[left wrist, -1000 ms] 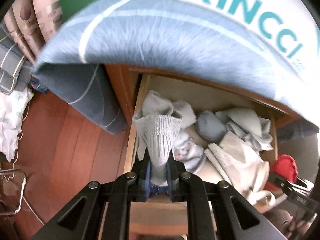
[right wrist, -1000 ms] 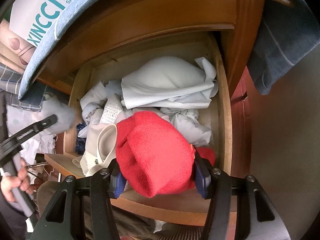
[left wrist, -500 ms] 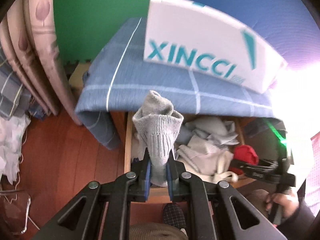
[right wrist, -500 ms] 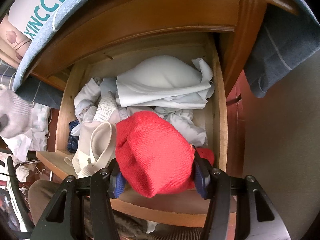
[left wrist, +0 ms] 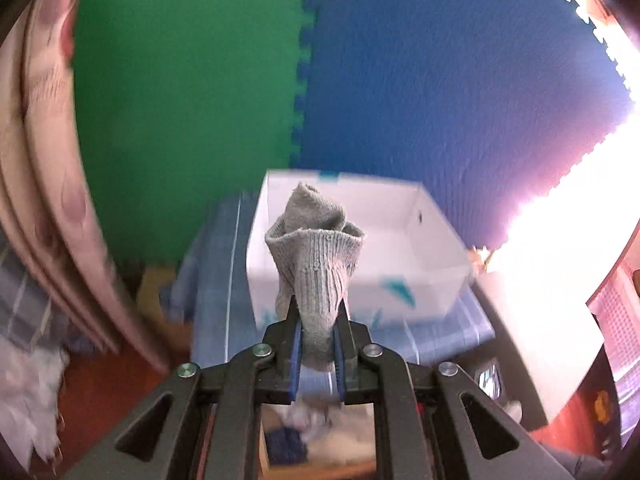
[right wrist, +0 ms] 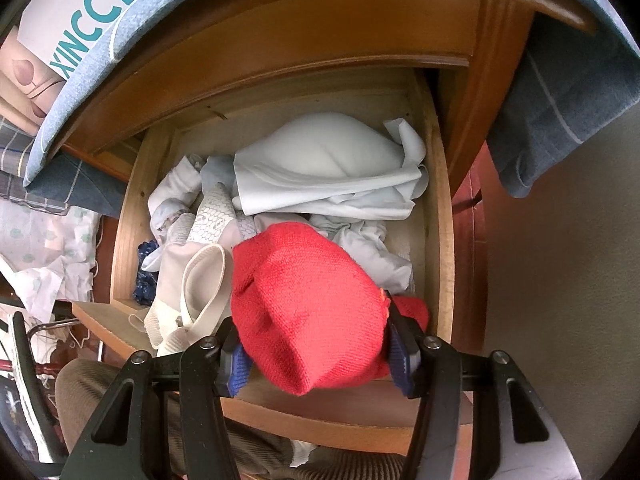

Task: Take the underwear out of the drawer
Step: 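Lift the grey sock with the left tool and drop it into the white box, then release the red knit item into the white box while the left tool returns to the drawer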

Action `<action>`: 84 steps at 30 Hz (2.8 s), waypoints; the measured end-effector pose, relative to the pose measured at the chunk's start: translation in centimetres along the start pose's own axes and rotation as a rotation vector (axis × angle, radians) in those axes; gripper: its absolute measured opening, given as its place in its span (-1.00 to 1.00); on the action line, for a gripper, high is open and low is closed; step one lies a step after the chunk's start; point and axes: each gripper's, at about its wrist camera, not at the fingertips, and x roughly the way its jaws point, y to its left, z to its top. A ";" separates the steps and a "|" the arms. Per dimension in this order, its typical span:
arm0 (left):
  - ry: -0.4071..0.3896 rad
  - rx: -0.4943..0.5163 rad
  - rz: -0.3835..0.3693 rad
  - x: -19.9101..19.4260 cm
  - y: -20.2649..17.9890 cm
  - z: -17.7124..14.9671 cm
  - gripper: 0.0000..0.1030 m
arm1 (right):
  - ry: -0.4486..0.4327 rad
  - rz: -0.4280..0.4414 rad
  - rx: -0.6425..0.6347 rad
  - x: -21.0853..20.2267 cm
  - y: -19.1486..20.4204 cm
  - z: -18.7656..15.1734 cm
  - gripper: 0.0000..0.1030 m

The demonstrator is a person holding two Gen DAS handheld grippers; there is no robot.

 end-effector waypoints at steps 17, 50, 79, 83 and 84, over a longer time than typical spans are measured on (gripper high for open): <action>0.157 0.000 0.020 15.6 0.6 7.2 -0.75 | -0.023 0.020 0.017 -0.7 -0.7 -0.1 0.02; 0.331 -0.179 0.144 17.3 -0.2 0.8 -0.73 | -0.026 0.025 0.021 -0.6 -0.4 0.2 0.02; 0.086 -0.102 0.161 6.3 0.3 -4.1 -0.14 | -0.086 0.002 0.003 -2.0 0.0 0.0 0.01; 0.108 -0.119 0.200 5.8 1.2 -8.3 -0.10 | -0.091 0.001 -0.001 -2.6 0.0 0.1 0.01; 0.121 -0.125 0.206 6.0 1.3 -9.4 -0.10 | -0.094 -0.005 -0.002 -2.9 0.1 0.2 0.01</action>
